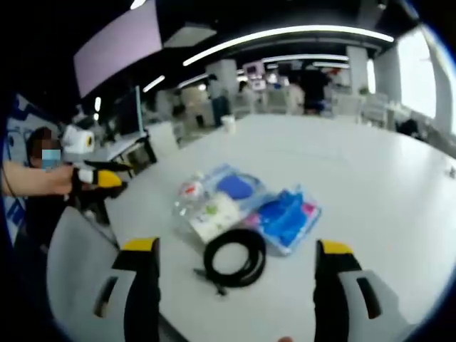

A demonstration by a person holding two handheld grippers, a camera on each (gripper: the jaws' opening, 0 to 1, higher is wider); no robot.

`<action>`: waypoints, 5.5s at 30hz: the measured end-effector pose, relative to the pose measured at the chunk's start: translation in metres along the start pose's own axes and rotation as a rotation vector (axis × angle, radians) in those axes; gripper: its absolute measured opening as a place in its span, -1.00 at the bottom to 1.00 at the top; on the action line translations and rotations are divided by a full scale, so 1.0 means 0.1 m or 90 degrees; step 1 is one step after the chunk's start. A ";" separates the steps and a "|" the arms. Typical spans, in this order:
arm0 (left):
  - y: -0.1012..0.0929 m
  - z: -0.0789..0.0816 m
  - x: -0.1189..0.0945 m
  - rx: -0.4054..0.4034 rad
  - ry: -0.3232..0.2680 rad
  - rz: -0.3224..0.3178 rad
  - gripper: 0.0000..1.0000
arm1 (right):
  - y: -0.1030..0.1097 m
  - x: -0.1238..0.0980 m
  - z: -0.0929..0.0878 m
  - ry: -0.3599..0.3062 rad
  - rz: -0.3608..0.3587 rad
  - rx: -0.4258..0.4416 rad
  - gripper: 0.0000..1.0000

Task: Arrange the tabletop items into an orderly group along one side of the table until the central work area is clear of visible clutter.

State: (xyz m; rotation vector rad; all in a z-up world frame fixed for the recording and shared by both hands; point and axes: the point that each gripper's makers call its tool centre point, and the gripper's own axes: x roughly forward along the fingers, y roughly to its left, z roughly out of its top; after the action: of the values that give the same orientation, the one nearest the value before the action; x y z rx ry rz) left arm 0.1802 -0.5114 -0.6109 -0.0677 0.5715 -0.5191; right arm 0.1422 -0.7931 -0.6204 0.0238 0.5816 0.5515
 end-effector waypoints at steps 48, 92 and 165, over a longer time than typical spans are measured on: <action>0.01 0.06 0.15 -0.001 0.032 -0.044 0.80 | -0.09 0.00 0.06 0.010 -0.034 0.030 0.59; 0.05 0.14 0.11 0.004 0.030 -0.043 0.83 | -0.03 -0.02 0.03 0.027 -0.029 0.025 0.52; 0.31 -0.04 0.94 -0.101 0.159 -0.018 0.71 | 0.98 1.45 0.31 0.093 0.135 -0.099 0.47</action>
State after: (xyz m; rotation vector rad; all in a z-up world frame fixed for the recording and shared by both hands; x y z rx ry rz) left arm 0.2593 -0.5297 -0.6676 -0.1637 0.8576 -0.5121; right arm 0.2117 -0.6327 -0.6518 -0.1034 0.6806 0.8084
